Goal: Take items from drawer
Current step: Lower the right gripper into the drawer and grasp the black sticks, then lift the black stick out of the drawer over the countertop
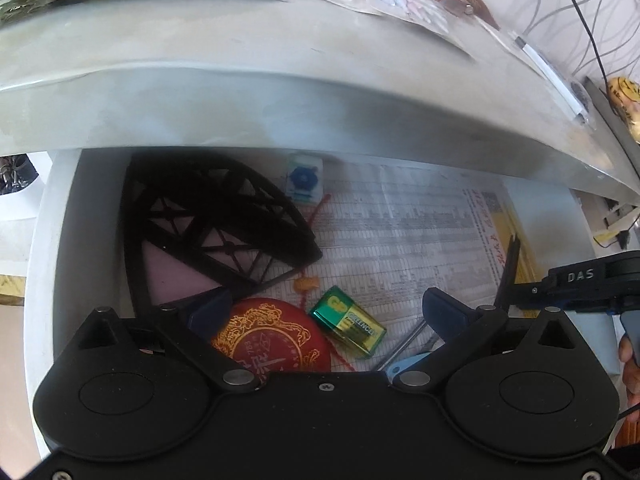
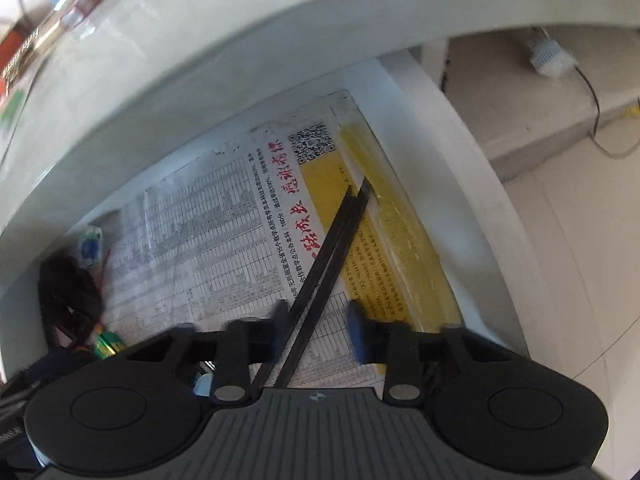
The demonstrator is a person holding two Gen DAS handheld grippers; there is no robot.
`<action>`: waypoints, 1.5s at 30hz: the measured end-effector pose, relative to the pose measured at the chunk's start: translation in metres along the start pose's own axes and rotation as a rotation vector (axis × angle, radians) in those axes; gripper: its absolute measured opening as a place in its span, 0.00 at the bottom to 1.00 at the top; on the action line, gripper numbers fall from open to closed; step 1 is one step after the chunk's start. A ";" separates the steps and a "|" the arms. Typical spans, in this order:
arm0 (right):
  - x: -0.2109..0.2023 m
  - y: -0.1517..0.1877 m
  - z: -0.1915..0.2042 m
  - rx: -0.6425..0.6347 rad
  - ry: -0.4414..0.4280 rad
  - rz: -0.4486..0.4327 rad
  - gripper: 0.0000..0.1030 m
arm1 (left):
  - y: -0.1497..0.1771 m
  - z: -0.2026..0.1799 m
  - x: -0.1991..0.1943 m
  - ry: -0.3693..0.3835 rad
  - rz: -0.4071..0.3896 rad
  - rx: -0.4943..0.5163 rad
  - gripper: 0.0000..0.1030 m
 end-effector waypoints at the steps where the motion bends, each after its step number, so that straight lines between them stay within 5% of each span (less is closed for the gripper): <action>1: 0.000 0.001 0.003 -0.017 0.000 -0.004 0.10 | 0.000 -0.001 0.000 0.002 0.000 0.003 1.00; 4: -0.001 0.002 0.009 -0.057 0.005 -0.016 0.07 | 0.000 -0.002 0.001 0.008 0.001 0.008 1.00; 10: 0.002 -0.001 -0.006 0.136 -0.044 0.019 0.09 | 0.001 -0.003 -0.001 0.003 -0.009 0.014 1.00; 14: -0.001 0.000 0.010 0.107 -0.071 0.006 0.47 | 0.000 -0.003 -0.001 0.001 -0.009 0.013 1.00; 16: -0.001 0.001 0.020 0.047 -0.047 0.000 0.49 | 0.001 -0.003 -0.001 0.000 -0.010 0.014 1.00; 19: -0.002 0.007 0.036 -0.094 0.007 -0.008 0.46 | 0.001 -0.002 -0.001 0.000 -0.010 0.014 1.00; 22: -0.004 0.012 0.041 -0.215 0.061 -0.016 0.23 | 0.001 -0.002 -0.001 0.003 -0.012 0.013 1.00; 30: -0.012 0.011 0.032 -0.252 0.004 -0.015 0.01 | 0.001 -0.001 -0.003 0.004 -0.018 0.007 1.00; 45: -0.098 0.017 0.034 -0.255 -0.109 -0.022 0.01 | 0.002 0.001 -0.001 0.002 -0.002 -0.009 1.00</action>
Point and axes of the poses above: each gripper's, at about its wrist camera, not at the fingertips, and x roughly the way its jaws point, z to its left, y to its underside, the point moved 5 cm from there along x, roughly the way its jaws point, and after that the axes turned 6 degrees about -z, right-handed, at the moved point
